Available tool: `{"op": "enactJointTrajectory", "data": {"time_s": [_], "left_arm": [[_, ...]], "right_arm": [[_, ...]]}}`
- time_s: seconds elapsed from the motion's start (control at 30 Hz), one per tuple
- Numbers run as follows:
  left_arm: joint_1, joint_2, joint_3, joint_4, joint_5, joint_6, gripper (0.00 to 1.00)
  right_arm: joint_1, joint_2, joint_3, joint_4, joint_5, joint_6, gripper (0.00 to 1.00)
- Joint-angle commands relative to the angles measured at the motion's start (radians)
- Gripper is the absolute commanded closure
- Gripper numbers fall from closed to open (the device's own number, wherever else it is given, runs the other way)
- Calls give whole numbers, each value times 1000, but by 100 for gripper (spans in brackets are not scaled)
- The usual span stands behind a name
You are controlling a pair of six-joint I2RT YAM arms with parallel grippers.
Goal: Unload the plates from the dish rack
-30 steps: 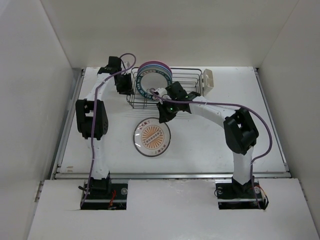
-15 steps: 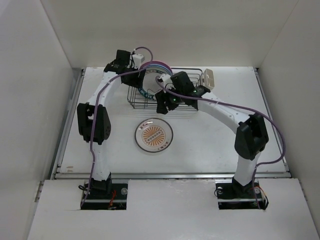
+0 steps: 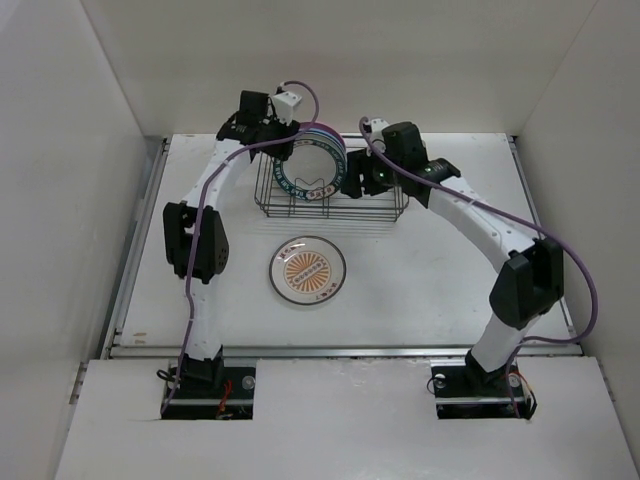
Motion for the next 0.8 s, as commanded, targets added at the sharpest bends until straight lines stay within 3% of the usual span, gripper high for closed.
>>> {"op": "enactJointTrajectory", "data": {"time_s": [0.0,0.1,0.3,0.43,0.47,0.5,0.77], "left_arm": [[-3,37,55,23,57,19,51],[-3,49,65,1,80,10,58],[-3,49,65,-19,80,-24,62],[-3,49,55,-19,80,-24,80],[-3,49,55,-19,71,-24,86],[-3,49,55,-19,71,-24,99],[-3,26,65,-19,-2,11,99]], "right_arm": [[-19,-53,-21,44,64,39,31],[-40,-92,-30,44,156,70,30],[-75,-127,-70,-1,377,168,27],[-75,-136,-106,-15,465,222,27],[-85,-136,-119,-24,485,231,27],[-85,-136,-119,-24,485,231,27],[-85,-118,-153,-44,540,268,27]]}}
